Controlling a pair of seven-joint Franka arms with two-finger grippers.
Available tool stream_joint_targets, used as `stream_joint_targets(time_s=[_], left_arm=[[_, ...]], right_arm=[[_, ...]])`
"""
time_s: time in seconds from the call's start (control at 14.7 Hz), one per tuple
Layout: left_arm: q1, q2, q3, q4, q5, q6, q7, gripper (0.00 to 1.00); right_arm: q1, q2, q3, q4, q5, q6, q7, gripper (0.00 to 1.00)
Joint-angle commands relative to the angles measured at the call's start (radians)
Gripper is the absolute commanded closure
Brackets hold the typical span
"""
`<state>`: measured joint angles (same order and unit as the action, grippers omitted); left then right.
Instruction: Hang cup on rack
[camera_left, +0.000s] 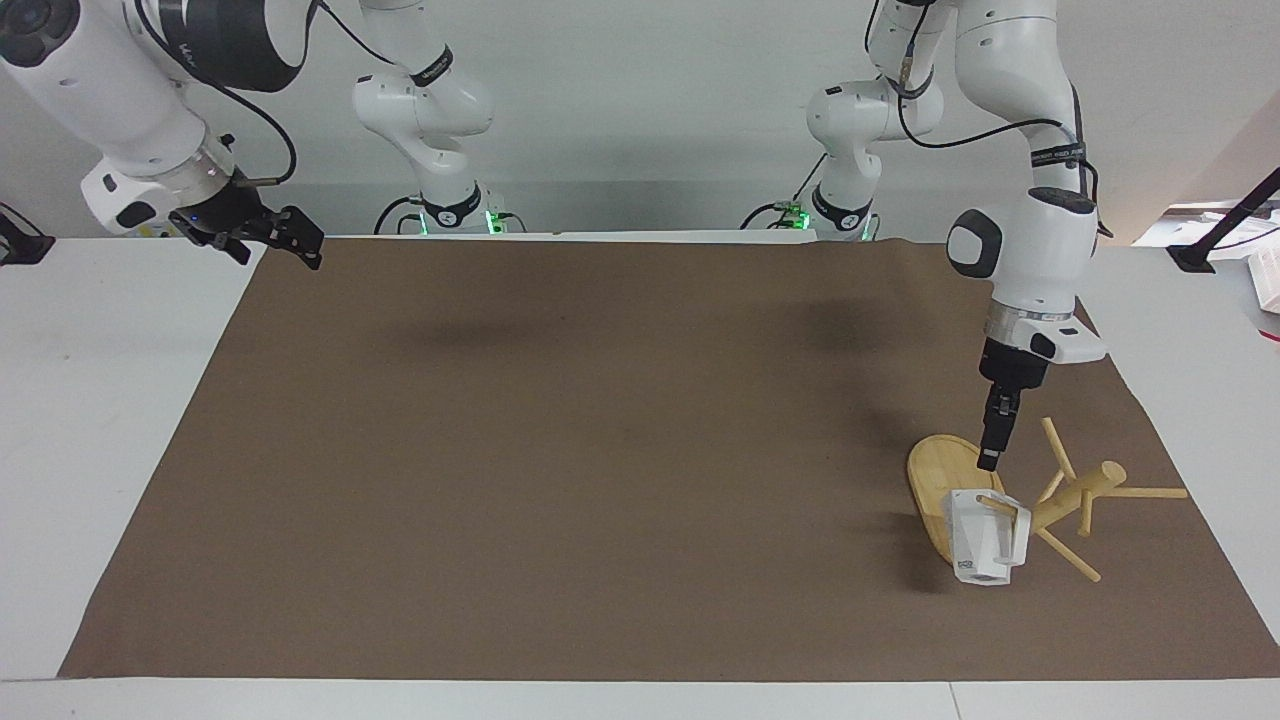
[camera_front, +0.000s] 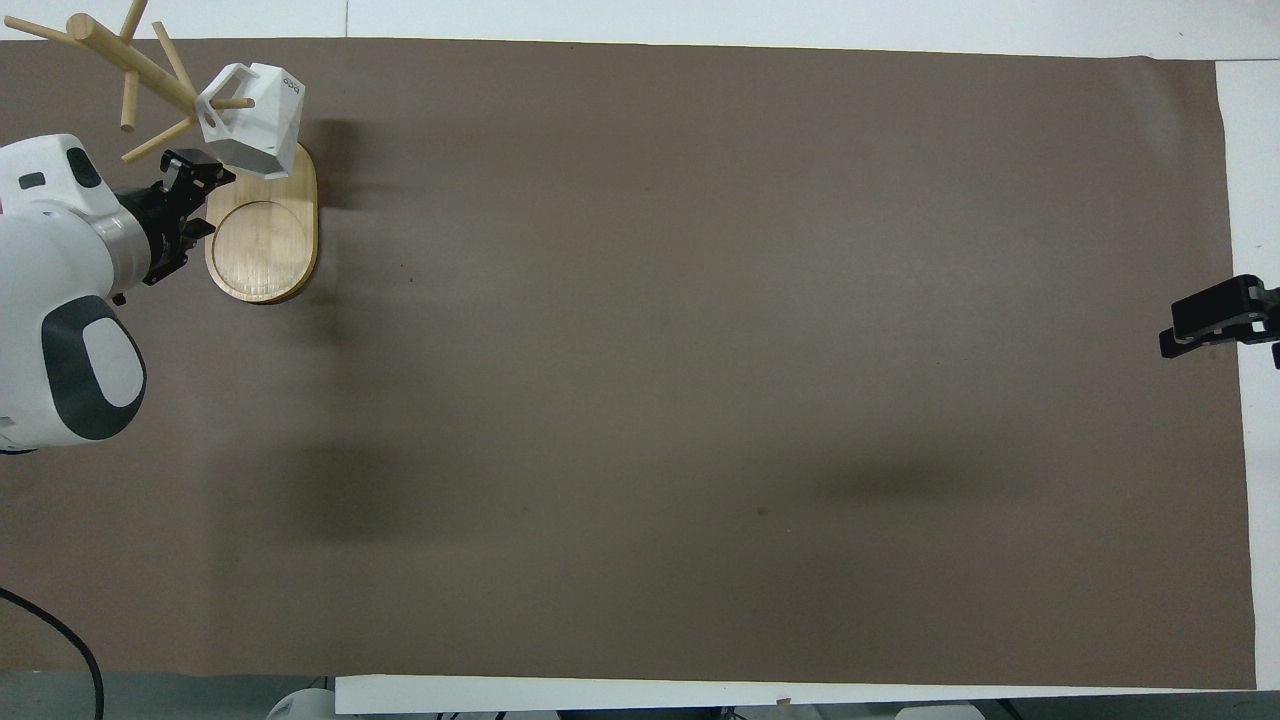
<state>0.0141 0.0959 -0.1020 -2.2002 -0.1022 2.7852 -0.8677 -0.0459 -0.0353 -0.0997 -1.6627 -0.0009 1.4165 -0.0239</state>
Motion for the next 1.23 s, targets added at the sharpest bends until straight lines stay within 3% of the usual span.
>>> stream_joint_targets(time_s=[0.0, 0.2, 0.55, 0.68, 0.89, 1.16], left_arm=[[-0.002, -0.048, -0.002, 0.0, 0.01, -0.18, 0.076, 0.01], [-0.002, -0.102, -0.002, 0.048, 0.012, -0.433, 0.272, 0.01], [0.007, -0.108, -0.001, 0.268, 0.021, -0.885, 0.548, 0.01], [-0.002, -0.107, -0.008, 0.38, 0.152, -1.059, 0.687, 0.01], [-0.005, -0.107, -0.013, 0.514, 0.164, -1.191, 0.869, 0.01], [-0.003, -0.042, -0.011, 0.687, 0.128, -1.314, 0.891, 0.01]], right_arm=[[-0.012, -0.035, 0.006, -0.023, -0.016, 0.004, 0.012, 0.0], [-0.009, -0.035, 0.006, -0.023, -0.017, 0.001, 0.012, 0.0], [-0.003, -0.035, 0.008, -0.023, -0.018, 0.001, 0.012, 0.0], [-0.005, -0.035, 0.006, -0.023, -0.016, 0.001, 0.012, 0.0], [-0.003, -0.035, 0.008, -0.023, -0.018, 0.001, 0.012, 0.0], [-0.003, -0.035, 0.006, -0.023, -0.018, 0.001, 0.012, 0.0]])
